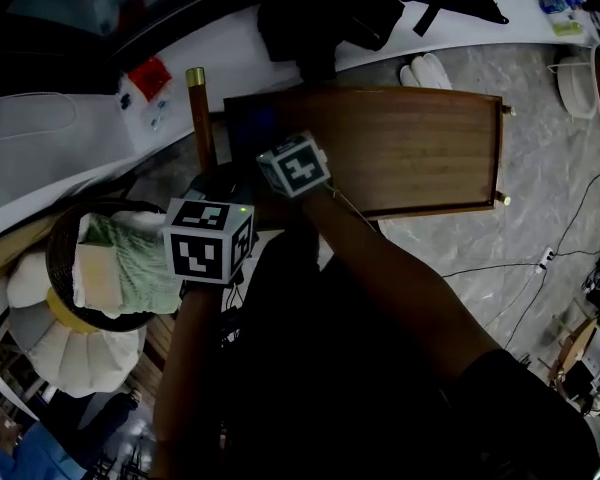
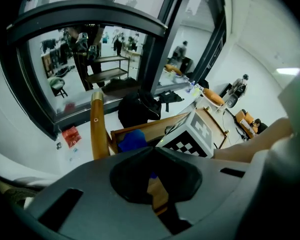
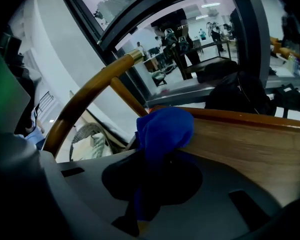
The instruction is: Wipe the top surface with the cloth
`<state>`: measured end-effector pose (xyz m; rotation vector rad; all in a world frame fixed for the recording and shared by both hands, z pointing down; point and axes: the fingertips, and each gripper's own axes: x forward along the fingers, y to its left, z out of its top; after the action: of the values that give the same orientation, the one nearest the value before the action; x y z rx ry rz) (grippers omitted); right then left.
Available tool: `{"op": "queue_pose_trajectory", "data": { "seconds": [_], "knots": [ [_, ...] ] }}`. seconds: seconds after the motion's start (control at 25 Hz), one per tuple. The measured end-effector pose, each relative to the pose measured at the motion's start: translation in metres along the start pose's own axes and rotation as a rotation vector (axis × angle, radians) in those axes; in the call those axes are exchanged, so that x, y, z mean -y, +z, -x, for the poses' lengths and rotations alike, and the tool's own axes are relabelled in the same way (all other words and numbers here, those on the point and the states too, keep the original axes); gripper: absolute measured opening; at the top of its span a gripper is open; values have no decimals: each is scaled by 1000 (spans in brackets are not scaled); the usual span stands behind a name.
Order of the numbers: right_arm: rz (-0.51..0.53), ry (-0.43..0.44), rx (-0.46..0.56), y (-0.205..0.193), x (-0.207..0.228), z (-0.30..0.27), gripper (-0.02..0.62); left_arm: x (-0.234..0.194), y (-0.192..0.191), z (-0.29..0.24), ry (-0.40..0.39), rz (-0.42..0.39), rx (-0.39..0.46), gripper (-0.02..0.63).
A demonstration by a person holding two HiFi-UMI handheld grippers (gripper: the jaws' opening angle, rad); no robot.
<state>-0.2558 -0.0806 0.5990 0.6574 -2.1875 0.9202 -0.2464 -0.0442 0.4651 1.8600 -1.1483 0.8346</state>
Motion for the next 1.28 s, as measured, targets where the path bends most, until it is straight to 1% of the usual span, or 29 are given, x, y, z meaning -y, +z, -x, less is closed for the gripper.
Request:
{"op": "queue_pose_trajectory", "data": {
  "seconds": [0.24,0.6,0.88,1.08,1.28],
  "knots": [
    [24,-37,-17,-24,43,40,63,37,18,-26,-24,-22,16,9],
    [-8,-97,-21,-63,121,108,63,97,23,-75,-9,-28,5,9],
    [-49,-157,-8,-89,185,167,63,163,29,-114,-59,-42,-30,9],
    [-53,-199,-9,-102,228,203,63,204,41,-142,-71,-59,-33,10],
    [-58,-231,-15,-114,267,235,63,242,55,-168,-112,-59,-37,9]
  ]
}}
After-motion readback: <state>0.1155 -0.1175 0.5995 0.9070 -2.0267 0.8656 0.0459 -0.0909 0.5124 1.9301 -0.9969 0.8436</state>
